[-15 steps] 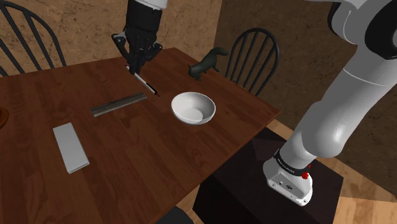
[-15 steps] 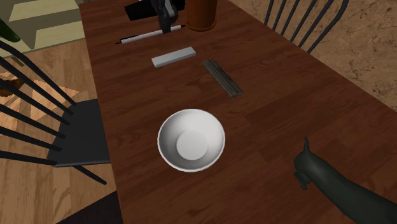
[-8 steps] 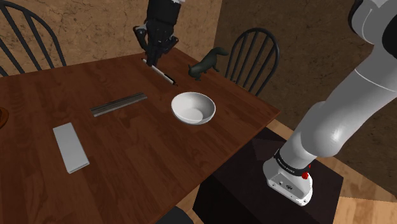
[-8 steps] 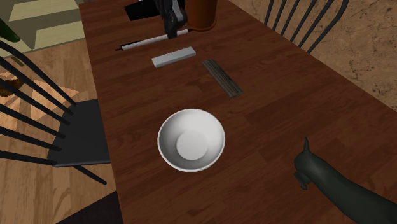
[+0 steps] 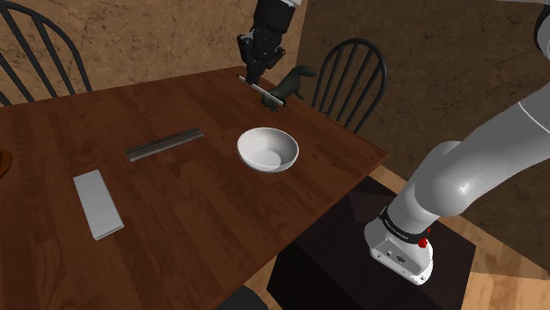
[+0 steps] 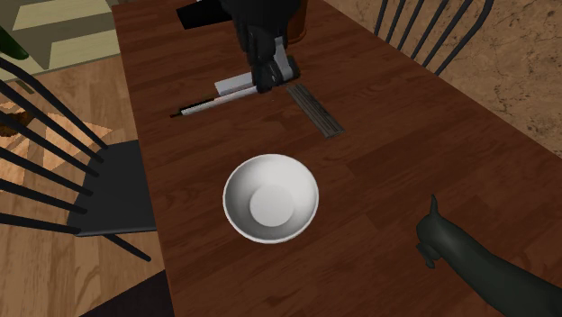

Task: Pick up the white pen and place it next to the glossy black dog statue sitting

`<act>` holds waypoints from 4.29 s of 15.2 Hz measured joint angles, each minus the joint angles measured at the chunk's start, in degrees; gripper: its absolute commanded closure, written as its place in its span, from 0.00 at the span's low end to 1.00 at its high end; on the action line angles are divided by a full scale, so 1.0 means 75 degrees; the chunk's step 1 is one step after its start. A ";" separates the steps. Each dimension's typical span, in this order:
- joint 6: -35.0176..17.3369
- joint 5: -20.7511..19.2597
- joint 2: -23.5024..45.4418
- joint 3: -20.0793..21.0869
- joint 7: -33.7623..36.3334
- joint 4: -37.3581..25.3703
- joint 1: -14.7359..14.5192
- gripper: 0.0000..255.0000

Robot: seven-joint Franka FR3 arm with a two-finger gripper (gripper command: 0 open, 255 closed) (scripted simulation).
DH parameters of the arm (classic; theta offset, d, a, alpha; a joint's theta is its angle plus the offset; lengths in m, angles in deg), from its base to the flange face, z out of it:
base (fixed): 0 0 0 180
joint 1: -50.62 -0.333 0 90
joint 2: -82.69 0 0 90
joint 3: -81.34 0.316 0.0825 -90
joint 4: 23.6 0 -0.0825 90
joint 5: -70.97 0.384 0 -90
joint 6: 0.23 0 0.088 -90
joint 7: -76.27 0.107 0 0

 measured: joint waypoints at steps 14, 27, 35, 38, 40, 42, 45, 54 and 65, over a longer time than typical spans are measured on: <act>0.0849 -0.0216 -0.1397 -0.1984 -0.2565 0.1302 0.0783 1.00; 0.0810 -0.0618 -0.1580 -0.2991 -0.3938 0.1889 0.1239 1.00; 0.0031 -0.0575 -0.1583 -0.2990 -0.4144 0.2697 0.1248 1.00; -0.0277 -0.0550 -0.1574 -0.2983 -0.4217 0.3005 0.1246 1.00; -0.0470 -0.0524 -0.1567 -0.2963 -0.4243 0.3190 0.1234 1.00; -0.0693 -0.0507 -0.1528 -0.2977 -0.4320 0.3386 0.1237 1.00; -0.0977 -0.0471 -0.1445 -0.2981 -0.4399 0.3596 0.1228 1.00; -0.1933 -0.0324 -0.1159 -0.2997 -0.4681 0.4298 0.1183 1.00; -0.3171 -0.0029 -0.0579 -0.3052 -0.5124 0.5008 0.1077 1.00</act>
